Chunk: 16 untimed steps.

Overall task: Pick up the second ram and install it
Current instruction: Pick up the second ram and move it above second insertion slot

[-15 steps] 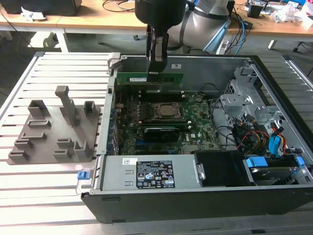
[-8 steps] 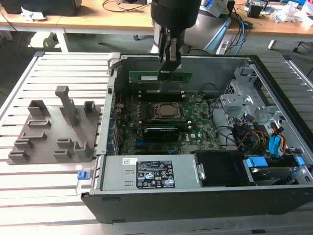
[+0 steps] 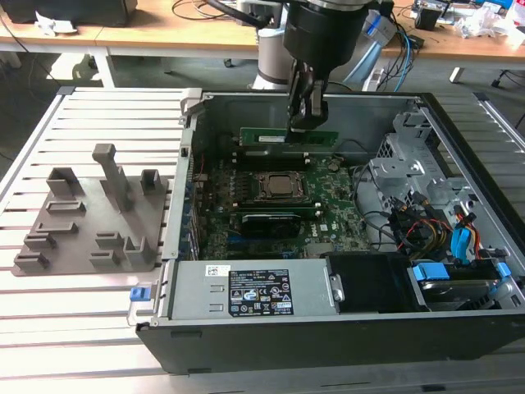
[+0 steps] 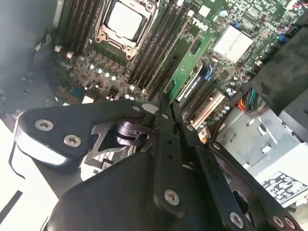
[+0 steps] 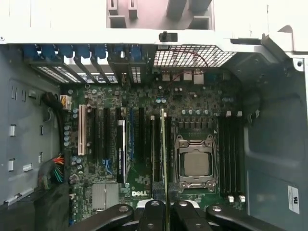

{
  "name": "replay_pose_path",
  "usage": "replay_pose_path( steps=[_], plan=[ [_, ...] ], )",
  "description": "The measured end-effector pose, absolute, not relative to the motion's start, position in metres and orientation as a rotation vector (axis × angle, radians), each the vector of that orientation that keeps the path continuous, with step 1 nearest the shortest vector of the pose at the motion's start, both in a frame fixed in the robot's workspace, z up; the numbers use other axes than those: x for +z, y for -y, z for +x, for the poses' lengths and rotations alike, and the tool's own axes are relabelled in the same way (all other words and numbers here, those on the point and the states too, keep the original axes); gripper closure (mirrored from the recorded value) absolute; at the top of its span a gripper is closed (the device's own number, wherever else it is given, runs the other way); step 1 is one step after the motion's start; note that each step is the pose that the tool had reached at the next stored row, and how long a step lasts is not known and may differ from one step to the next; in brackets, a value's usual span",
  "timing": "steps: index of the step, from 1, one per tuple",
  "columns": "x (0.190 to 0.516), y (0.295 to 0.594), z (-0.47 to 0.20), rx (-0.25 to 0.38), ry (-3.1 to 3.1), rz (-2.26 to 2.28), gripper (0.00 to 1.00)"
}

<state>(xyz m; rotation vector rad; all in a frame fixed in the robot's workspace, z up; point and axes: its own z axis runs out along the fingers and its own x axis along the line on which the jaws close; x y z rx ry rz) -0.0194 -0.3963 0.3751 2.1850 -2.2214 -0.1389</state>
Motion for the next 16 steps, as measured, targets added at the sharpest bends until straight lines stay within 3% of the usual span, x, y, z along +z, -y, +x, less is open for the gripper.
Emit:
replay_pose_path(
  steps=[16],
  plan=[
    [0.345,0.396,-0.006,-0.15,2.216,2.179,0.86]
  ],
)
